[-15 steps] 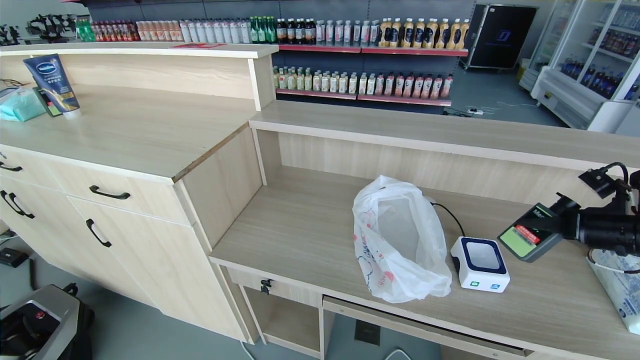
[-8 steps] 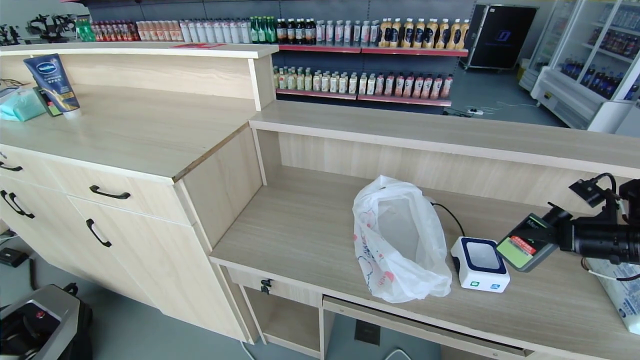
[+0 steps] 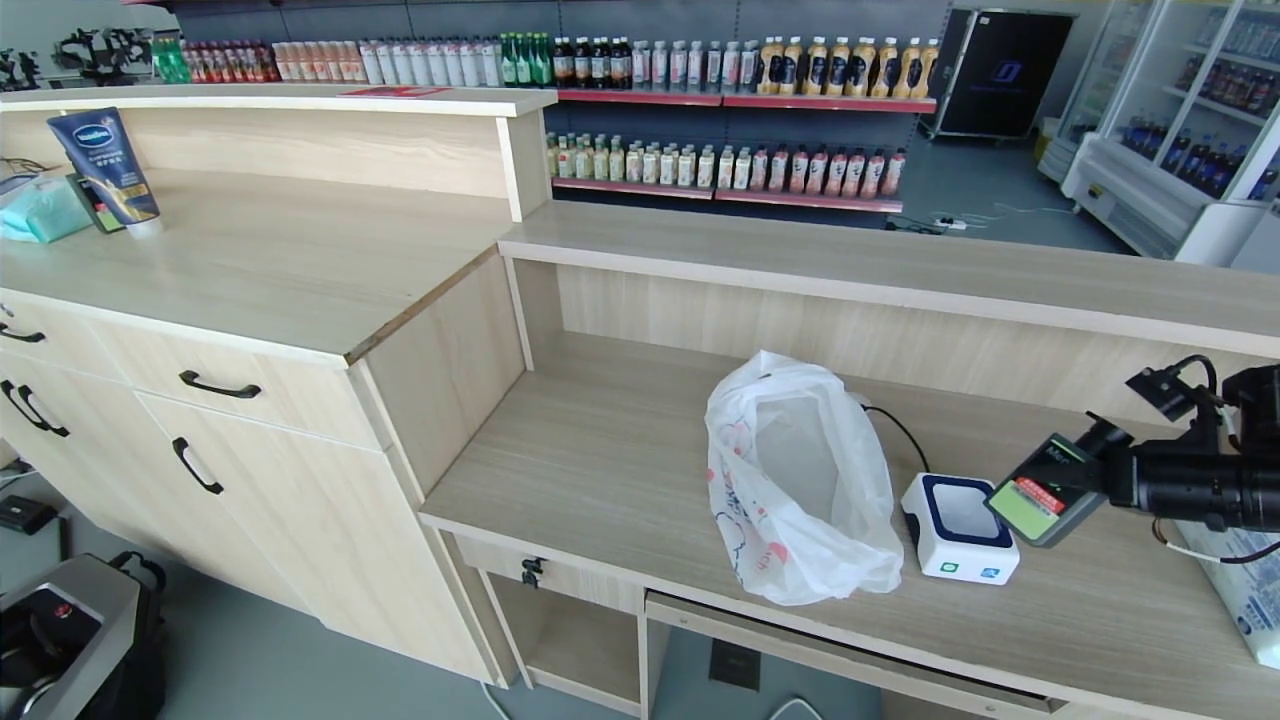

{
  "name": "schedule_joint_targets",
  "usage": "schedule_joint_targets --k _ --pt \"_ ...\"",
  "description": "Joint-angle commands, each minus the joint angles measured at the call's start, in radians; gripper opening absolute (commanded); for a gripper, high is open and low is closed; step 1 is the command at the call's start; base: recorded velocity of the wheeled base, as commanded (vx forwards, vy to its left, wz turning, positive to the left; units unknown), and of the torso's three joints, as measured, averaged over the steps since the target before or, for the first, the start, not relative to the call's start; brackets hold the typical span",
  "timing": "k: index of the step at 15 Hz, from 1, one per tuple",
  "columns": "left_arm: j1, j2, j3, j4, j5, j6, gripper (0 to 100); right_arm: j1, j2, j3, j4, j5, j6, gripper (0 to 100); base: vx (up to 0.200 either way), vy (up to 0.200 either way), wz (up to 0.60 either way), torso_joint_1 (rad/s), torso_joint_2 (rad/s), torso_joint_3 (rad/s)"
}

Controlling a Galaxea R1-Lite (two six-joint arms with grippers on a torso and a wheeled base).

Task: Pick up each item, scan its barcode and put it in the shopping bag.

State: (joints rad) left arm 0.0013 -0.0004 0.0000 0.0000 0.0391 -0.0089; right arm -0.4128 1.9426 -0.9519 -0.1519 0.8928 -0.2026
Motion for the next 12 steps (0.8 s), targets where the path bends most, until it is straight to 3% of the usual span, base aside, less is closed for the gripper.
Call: schedule_joint_targets --k 1,12 --pt "0.0 0.0 0.0 0.0 0.001 0.0 100 -0.004 0.032 -0.005 0.0 0.003 -0.017 0 0.0 0.0 0.0 0.0 0.0 0.0" --pt "0.0 0.0 0.0 0.0 0.001 0.0 100 0.032 0.113 -0.094 -0.005 0.028 -0.04 0 0.0 0.0 0.0 0.0 0.0 0.0"
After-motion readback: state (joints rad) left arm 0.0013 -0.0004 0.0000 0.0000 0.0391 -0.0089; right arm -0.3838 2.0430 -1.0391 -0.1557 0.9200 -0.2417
